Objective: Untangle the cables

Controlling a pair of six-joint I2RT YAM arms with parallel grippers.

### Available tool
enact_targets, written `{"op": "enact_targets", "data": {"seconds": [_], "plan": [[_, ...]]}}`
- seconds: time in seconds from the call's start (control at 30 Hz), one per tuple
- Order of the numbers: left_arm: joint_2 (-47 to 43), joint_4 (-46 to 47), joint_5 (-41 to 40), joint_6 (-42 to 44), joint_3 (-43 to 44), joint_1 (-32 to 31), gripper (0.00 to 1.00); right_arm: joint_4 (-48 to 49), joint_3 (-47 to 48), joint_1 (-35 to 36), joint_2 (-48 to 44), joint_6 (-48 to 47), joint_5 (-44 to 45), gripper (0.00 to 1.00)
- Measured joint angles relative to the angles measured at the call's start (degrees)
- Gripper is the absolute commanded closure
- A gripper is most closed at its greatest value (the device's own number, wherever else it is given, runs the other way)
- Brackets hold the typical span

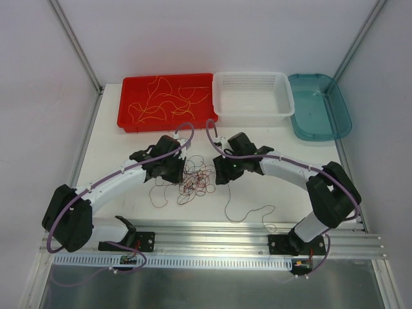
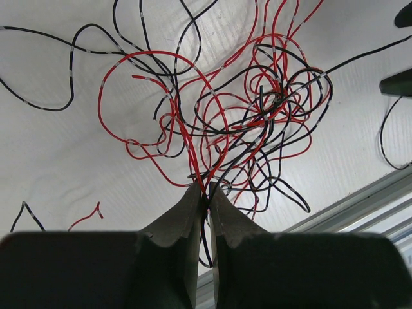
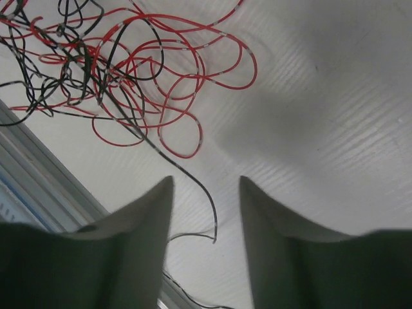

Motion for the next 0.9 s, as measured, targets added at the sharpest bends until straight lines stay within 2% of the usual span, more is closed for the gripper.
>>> {"op": "enact_targets", "data": {"seconds": [0.03,0.07,0.1,0.13,0.27,0.3,0.37,0.4,0.5,0.67,0.9], "plan": [[-0.04,0.04,-0.04,0.00,0.00,0.00,0.90,0.28,0.00,0.00,0.66,0.04,-0.11,0.69],[-0.11,0.09,-0.33,-0.02,0.00,0.00,0.85,0.44,0.00,0.00,1.16,0.11,-0.22,0.89],[-0.22,0.11,-0.52,-0.04,0.00,0.00,0.82,0.46,0.00,0.00,1.25,0.07,-0.28,0.98],[-0.48,0.15,-0.85,-0.35,-0.07,0.00,0.79,0.57,0.02,-0.02,0.96,0.24,-0.24,0.99],[-3.06,0.37,-3.65,-2.69,-1.51,0.00,0.53,-1.09,1.25,0.00,-2.05,0.28,-0.02,0.99],[-4.02,0.37,-4.39,-3.67,-1.95,0.00,0.38,-1.88,2.03,0.00,-3.23,0.22,0.04,0.99],[-6.23,0.50,-5.27,-6.10,-2.71,0.00,0.25,-3.26,3.85,0.11,-5.73,0.04,0.22,0.99],[-7.50,0.55,-5.62,-7.28,-2.95,-0.02,0.15,-3.82,4.81,0.17,-6.97,0.04,0.28,0.99],[-11.67,1.81,-6.34,-11.26,-3.54,-0.79,0.08,-5.60,7.85,0.83,-9.75,0.09,0.85,0.99],[-16.59,6.40,-6.58,-13.38,-3.65,-5.73,0.07,-8.70,10.88,2.95,-11.30,0.11,2.08,0.99],[-12.11,17.31,-6.95,-9.88,-4.28,-10.99,0.08,-12.94,11.52,5.09,-11.69,0.09,3.43,0.99]]}}
